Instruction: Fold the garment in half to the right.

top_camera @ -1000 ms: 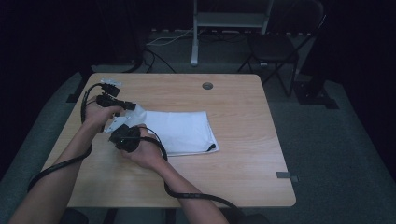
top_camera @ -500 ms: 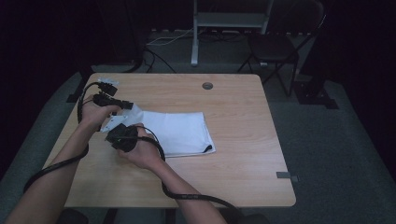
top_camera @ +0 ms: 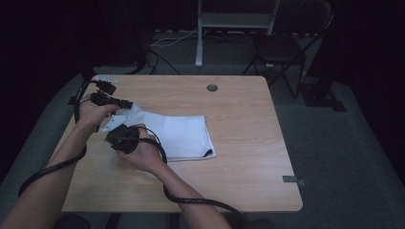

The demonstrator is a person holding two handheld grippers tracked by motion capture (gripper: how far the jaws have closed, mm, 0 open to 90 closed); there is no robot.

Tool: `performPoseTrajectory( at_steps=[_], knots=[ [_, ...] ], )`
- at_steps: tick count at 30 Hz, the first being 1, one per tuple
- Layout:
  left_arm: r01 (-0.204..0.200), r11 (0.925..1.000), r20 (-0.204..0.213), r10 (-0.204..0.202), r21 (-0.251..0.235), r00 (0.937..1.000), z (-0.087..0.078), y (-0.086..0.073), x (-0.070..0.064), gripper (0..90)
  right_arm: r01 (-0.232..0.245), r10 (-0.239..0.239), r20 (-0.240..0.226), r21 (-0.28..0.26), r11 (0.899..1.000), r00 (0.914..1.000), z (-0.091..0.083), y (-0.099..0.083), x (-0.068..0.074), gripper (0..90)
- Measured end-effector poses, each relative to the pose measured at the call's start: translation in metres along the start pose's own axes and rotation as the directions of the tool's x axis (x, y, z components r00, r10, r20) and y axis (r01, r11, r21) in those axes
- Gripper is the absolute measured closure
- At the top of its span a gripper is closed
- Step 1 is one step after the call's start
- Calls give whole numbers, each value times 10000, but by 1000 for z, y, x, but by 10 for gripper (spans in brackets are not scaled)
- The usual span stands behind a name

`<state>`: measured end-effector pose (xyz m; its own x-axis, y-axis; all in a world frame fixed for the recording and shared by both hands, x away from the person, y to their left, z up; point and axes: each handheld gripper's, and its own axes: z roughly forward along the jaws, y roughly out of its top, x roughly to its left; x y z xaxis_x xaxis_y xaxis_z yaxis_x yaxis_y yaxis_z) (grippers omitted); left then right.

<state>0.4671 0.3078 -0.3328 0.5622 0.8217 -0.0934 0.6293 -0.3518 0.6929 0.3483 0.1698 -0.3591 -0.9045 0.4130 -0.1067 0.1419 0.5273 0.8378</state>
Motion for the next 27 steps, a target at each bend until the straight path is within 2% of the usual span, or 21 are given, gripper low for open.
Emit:
performPoseTrajectory(
  at_steps=[9,27],
  knots=[
    [140,9999,-217,-140,9,9997,-12,1,8,852,-62,61,-22,-315,9995,10000,-3,12,2,830],
    [130,9999,-516,-127,52,9986,-30,2,18,846,-184,176,-113,-734,9971,9998,-4,25,4,830]
  ],
)
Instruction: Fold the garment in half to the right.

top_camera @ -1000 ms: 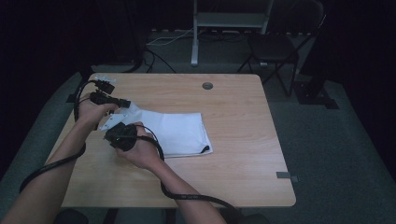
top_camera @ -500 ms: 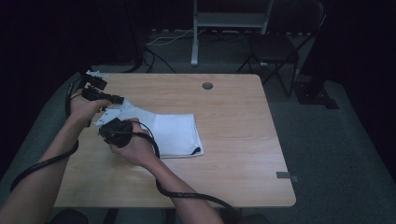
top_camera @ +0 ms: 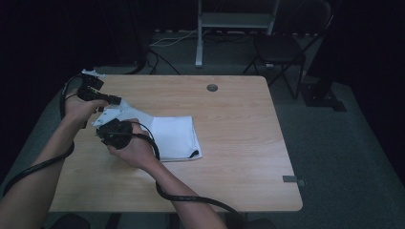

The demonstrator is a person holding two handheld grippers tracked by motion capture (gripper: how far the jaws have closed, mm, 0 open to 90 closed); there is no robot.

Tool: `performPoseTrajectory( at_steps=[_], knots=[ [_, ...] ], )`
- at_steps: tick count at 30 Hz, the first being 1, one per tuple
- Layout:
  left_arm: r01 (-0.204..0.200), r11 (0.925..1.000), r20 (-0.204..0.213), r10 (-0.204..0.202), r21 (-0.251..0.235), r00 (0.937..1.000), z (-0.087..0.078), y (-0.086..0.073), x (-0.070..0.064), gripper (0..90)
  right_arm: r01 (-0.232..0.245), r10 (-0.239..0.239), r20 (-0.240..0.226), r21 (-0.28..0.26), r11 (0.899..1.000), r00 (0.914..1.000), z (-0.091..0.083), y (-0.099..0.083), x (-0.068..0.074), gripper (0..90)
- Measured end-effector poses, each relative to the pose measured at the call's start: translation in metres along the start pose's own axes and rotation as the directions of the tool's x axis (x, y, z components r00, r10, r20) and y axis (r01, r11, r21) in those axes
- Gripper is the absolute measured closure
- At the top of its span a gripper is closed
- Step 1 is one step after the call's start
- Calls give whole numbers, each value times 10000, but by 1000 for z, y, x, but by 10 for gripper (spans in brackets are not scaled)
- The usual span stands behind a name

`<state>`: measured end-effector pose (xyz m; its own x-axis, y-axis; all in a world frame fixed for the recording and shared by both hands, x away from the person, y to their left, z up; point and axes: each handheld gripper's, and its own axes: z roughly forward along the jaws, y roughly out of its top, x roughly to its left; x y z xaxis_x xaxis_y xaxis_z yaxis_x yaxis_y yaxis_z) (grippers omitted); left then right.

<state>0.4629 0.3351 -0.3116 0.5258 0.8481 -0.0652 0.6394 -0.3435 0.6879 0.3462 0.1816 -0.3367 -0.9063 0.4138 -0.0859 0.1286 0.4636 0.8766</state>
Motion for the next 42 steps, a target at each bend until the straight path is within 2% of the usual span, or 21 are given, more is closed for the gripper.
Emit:
performPoseTrajectory(
  at_steps=[13,22,42],
  knots=[
    [-110,9999,-251,109,-2,9996,-12,3,6,845,37,-37,-30,-196,9998,10000,2,10,3,830],
    [-202,9998,-399,199,-66,9990,-19,10,4,845,41,-41,-4,-373,9993,10000,1,17,3,829],
    [-391,9992,-415,388,-65,9984,-8,26,-16,841,-216,230,291,-478,9986,9993,-19,8,-10,829]
  ],
)
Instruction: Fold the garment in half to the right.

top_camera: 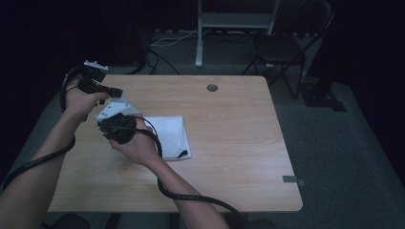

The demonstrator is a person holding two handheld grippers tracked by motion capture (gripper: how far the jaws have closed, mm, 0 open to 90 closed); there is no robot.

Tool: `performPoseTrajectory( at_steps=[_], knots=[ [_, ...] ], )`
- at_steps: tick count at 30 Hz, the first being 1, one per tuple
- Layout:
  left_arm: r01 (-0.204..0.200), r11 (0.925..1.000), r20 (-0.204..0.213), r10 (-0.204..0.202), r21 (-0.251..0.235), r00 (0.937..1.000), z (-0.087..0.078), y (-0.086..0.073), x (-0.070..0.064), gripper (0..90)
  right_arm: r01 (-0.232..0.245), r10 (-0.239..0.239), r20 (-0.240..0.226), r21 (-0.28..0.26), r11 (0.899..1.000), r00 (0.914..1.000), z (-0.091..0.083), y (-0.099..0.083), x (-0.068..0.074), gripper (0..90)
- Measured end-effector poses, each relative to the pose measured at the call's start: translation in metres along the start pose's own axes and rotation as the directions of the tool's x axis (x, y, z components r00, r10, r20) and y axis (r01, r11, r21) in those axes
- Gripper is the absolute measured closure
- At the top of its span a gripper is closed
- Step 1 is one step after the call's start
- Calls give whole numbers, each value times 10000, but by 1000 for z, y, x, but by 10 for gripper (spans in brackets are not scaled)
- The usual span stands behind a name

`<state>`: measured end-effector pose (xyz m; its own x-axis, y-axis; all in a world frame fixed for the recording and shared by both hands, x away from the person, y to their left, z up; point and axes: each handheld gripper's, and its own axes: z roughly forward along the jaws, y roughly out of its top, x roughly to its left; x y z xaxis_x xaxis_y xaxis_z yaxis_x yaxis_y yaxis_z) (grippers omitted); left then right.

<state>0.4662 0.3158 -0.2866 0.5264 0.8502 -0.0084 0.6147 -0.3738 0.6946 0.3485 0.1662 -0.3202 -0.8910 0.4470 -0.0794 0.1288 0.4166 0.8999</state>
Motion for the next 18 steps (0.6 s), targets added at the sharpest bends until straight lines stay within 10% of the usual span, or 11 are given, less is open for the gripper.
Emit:
performPoseTrajectory(
  at_steps=[18],
  knots=[
    [168,9998,-53,-168,46,9998,12,10,-12,837,-282,283,250,-23,9996,9993,-15,-7,-11,828]
  ],
)
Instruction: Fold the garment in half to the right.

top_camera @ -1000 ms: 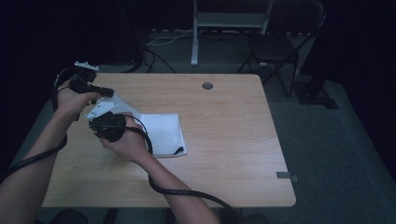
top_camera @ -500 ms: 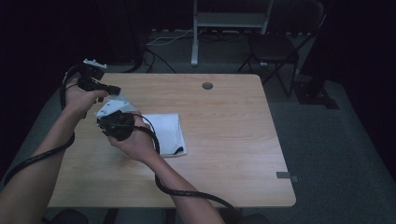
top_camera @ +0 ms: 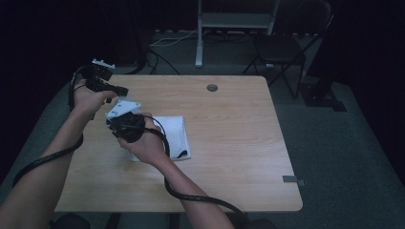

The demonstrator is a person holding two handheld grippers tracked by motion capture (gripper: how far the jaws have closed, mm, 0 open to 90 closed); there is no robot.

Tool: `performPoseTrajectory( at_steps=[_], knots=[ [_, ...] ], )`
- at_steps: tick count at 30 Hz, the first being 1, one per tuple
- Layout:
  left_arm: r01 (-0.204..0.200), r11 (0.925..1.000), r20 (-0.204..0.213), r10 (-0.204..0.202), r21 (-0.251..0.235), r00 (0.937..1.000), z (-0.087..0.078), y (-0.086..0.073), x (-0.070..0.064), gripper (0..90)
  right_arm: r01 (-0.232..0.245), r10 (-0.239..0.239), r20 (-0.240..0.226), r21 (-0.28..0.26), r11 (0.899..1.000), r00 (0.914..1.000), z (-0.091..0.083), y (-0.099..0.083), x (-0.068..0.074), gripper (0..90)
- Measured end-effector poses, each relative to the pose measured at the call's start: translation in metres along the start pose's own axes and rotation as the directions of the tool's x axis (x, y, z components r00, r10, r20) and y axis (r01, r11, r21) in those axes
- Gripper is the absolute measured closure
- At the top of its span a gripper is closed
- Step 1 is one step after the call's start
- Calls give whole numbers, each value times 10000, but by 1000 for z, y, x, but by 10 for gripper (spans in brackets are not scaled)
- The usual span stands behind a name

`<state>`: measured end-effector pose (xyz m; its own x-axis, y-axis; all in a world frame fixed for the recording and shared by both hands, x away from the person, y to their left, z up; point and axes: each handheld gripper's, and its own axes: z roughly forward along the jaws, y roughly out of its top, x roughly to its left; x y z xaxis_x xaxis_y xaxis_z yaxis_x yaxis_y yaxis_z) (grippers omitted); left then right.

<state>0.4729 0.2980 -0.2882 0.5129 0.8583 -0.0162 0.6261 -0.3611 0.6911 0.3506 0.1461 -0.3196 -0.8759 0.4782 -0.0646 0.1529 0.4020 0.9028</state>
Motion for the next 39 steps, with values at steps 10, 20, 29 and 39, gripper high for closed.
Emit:
performPoseTrajectory(
  at_steps=[10,20,29,39],
  knots=[
    [-4,10000,19,4,67,10000,7,7,-9,834,-40,40,170,8,10000,9998,-11,-5,-7,828],
    [-100,9999,72,99,105,9999,12,13,-19,831,-71,69,348,73,9999,9994,-22,-9,-13,827],
    [-31,9999,87,30,159,10000,19,15,-22,832,-21,10,501,206,9998,9987,-31,-14,-21,826],
    [-180,9992,136,175,363,9998,28,16,-31,861,-117,103,538,263,9996,9985,-34,-20,-23,826]
  ],
)
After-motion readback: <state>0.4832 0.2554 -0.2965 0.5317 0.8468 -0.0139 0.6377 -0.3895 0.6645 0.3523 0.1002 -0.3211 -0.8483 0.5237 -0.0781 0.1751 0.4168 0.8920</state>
